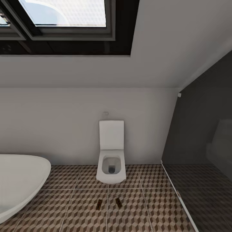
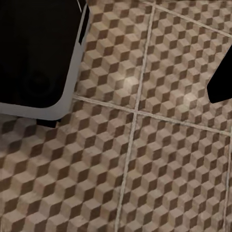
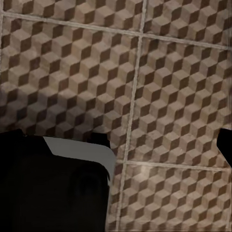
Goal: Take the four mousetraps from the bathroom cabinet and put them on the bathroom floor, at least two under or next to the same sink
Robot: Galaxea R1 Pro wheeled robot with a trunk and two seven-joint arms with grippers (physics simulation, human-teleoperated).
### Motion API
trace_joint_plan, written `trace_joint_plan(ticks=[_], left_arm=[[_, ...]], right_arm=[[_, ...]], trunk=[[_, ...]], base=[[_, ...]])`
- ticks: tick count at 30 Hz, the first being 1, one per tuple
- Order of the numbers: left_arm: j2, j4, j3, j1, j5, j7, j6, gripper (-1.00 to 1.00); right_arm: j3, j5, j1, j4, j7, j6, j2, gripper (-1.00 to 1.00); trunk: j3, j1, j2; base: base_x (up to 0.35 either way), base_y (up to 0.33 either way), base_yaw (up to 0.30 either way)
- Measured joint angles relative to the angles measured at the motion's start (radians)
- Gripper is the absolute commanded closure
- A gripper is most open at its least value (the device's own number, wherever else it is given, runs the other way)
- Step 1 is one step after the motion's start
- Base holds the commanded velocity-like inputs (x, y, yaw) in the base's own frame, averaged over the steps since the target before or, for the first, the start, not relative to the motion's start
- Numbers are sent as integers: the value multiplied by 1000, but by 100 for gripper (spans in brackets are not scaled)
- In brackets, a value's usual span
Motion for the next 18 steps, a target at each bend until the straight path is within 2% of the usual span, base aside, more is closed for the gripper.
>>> trace_joint_plan(ticks=[4, 14, 16, 18], left_arm=[[0, -1, 1, 0, 35, 7, 2, -100], [-1, -6, 5, 0, 47, 11, 4, -100], [-2, -7, 5, 0, 48, 11, 4, -100], [-2, -7, 5, 0, 49, 10, 4, -100]], right_arm=[[0, -2, 33, 0, 2, 5, -38, -100], [0, -2, 100, 0, 17, -4, -76, -100], [0, -2, 107, 0, 45, -8, -99, -100], [2, 0, 116, -1, 104, -11, -122, -100]], trunk=[[0, 0, 0], [0, 0, 0], [0, 0, 0], [0, 0, 0]], base=[[0, 0, 0], [0, 0, 0], [0, 0, 0], [0, 0, 0]])
